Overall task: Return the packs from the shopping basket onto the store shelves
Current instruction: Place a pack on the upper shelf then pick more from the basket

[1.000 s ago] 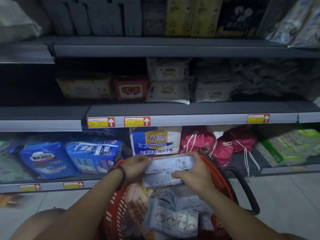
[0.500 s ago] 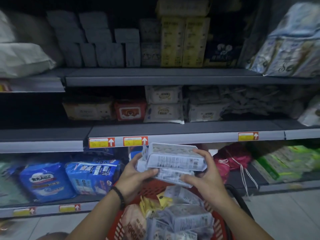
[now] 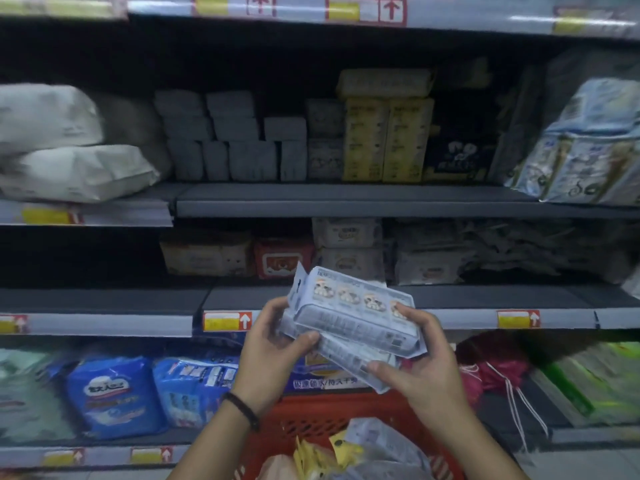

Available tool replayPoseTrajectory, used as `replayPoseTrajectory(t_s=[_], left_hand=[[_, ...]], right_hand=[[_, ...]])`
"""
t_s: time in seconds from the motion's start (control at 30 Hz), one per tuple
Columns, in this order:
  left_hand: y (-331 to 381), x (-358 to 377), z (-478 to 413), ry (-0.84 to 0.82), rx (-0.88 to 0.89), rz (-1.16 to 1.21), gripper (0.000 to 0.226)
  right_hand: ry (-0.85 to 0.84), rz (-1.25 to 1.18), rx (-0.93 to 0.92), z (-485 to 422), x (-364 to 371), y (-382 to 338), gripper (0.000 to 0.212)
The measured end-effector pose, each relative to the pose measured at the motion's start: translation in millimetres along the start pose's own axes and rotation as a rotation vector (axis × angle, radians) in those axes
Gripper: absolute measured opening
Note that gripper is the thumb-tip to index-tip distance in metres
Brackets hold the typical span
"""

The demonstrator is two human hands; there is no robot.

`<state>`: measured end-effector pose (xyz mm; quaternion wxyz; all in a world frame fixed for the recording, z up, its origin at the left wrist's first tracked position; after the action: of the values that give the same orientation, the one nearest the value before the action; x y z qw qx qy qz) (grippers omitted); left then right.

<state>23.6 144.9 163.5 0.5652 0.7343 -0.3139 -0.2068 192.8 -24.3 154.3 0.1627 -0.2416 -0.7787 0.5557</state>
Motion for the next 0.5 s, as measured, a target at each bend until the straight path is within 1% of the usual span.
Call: replayPoseTrajectory(t_s=[0.07, 0.13, 0.2, 0.27, 0.4, 0.5], left_hand=[[24, -11, -1, 0.050, 0.074, -0.070, 0.042], [48, -23, -3, 0.110, 0.133, -0.098, 0.049], [70, -36, -10, 0.168, 0.170, -0.123, 0.054], [97, -51, -22, 0.225, 0.222, -0.204, 0.055], [151, -83, -58, 0.335, 0.338, -0.397, 0.045], [181, -109, -91, 0.453, 0.400, -0.552, 0.036]], right_hand=[[-0.038, 0.031, -0.024, -10, 11, -17, 0.078], [-0.093, 0.106, -0.041, -27, 23, -38, 0.075], [-0.134, 0.225, -0.073, -50, 35, -65, 0.071], [-0.130, 0.346, -0.130, -77, 48, -95, 0.069], [-0.099, 0.412, -0.198, -139, 84, -145, 0.071], [-0.054, 0.457, -0.269, -188, 114, -173, 0.067]])
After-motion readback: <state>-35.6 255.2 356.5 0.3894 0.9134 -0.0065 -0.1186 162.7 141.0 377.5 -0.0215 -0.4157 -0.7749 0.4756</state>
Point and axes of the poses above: each hand's wrist, its own z-axis away from the middle knuckle, its own x-axis out of the palm, y = z × x, the point moved 4 cm from there along -z, towards the middle knuckle, and after that the axes turned 8 degrees about -y, right-handed, at the moved point
